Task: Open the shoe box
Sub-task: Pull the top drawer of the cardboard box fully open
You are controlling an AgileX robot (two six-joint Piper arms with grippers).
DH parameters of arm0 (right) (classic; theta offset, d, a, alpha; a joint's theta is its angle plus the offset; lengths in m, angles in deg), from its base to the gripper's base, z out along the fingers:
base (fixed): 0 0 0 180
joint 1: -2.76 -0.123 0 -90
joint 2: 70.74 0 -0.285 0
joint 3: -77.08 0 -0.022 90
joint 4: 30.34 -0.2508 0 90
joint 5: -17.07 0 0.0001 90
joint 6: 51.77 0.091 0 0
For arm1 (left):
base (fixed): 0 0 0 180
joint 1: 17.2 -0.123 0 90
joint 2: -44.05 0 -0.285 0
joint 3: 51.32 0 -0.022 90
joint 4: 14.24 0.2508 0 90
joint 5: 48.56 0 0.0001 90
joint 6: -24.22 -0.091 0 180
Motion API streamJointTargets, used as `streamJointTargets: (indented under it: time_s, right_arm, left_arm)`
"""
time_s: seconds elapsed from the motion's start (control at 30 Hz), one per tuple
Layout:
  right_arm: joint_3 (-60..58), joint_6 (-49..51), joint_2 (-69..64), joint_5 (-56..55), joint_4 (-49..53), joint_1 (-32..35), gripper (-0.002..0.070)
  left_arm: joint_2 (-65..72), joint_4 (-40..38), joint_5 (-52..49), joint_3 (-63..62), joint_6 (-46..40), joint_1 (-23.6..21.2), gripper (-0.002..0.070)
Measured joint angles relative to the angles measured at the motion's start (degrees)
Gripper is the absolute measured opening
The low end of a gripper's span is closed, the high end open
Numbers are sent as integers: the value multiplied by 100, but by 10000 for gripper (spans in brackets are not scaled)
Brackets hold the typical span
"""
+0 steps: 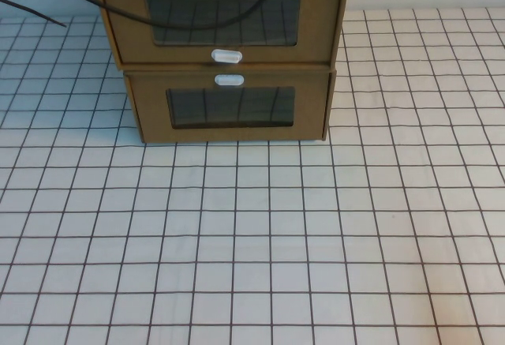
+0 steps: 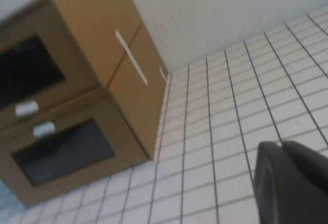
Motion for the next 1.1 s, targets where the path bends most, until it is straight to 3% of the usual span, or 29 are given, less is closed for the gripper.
streamJointTargets:
  time_s: [0.37,0.53,0.77,1.1]
  right_arm:
    - [0,0,0,-668,-1430,0,-16]
    - [637,0,-136,629,-1548,0,-16]
    - [2572,-88,-1966,3231,-402,0,-16]
    - [4228,-1281,-4505,4306,192,0,-16]
  left_arm:
    - [109,134,-308,-26,36,0,-2]
    - [118,162,-298,-36,58,0,-2]
    - [141,162,-298,-48,129,0,-2]
    - [141,162,-289,-48,200,0,-2]
